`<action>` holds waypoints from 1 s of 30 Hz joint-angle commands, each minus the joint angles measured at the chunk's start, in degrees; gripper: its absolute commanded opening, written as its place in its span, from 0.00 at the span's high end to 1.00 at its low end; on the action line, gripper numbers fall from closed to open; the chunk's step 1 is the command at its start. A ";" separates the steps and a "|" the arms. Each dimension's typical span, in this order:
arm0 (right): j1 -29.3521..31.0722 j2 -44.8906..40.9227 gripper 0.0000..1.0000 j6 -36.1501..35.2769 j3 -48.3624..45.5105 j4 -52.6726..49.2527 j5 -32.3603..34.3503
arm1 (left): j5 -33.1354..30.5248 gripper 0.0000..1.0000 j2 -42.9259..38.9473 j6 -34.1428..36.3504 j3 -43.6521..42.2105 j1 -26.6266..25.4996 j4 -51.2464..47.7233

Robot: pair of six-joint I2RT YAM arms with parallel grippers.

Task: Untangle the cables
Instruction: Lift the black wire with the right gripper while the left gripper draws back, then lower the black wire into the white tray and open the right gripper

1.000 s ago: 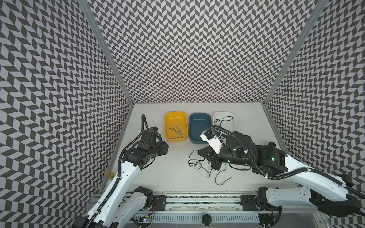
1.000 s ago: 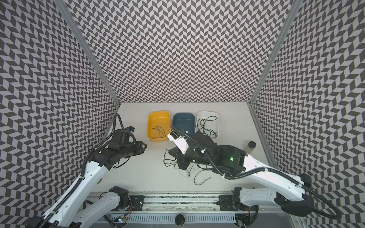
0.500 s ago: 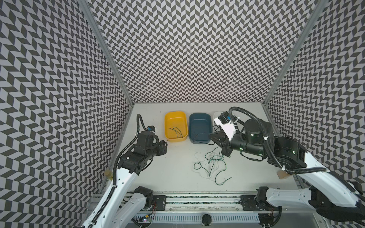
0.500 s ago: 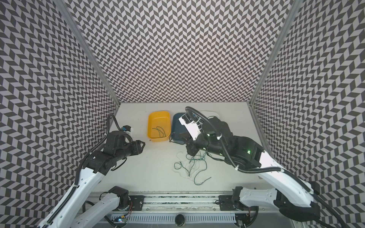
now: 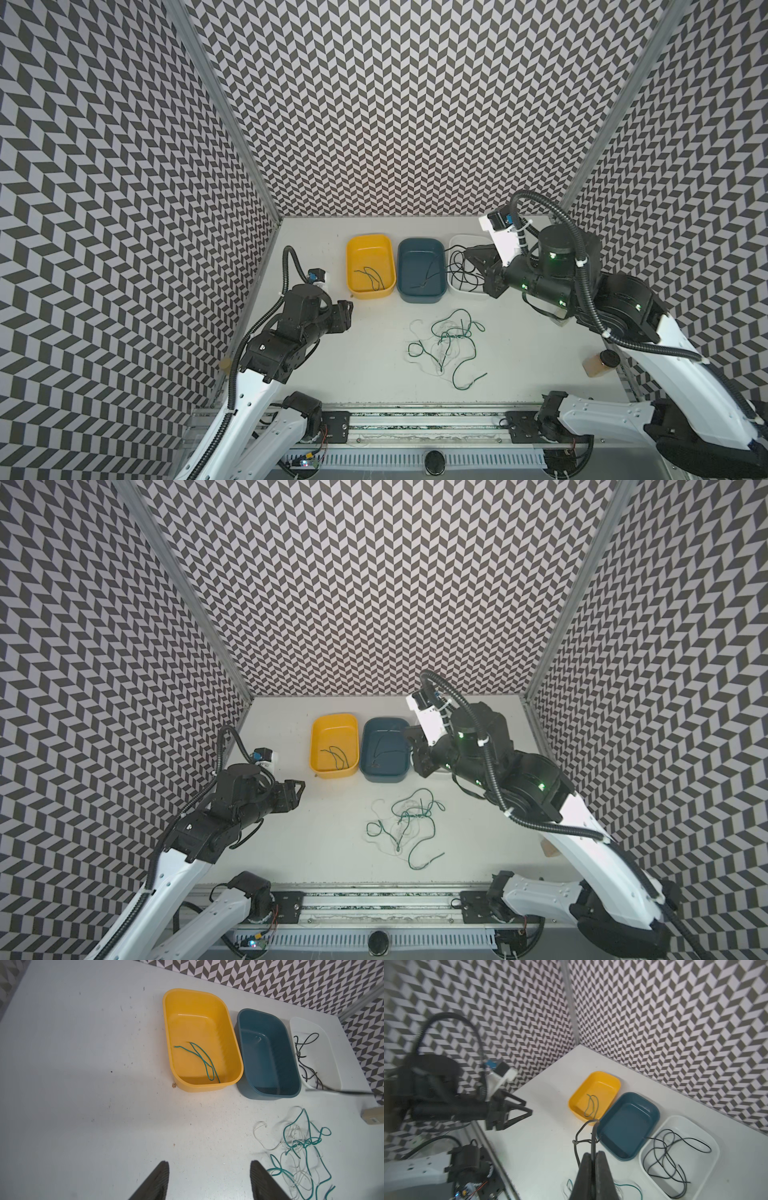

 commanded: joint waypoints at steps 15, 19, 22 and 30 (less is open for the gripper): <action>-23.24 9.60 1.00 13.36 -9.49 17.10 -6.99 | -4.17 0.00 -5.13 -0.62 -3.55 -2.36 3.50; -24.86 14.62 1.00 14.06 -10.95 22.06 -6.91 | -4.69 0.00 -5.37 -0.48 -3.65 -3.13 3.50; -25.05 18.85 1.00 14.11 -11.25 24.78 -6.33 | -4.85 0.00 -5.13 -0.44 -3.77 -3.51 3.46; -26.07 30.25 1.00 15.04 -11.10 28.61 -2.98 | -5.05 0.00 -4.78 -0.27 -3.75 -3.65 3.59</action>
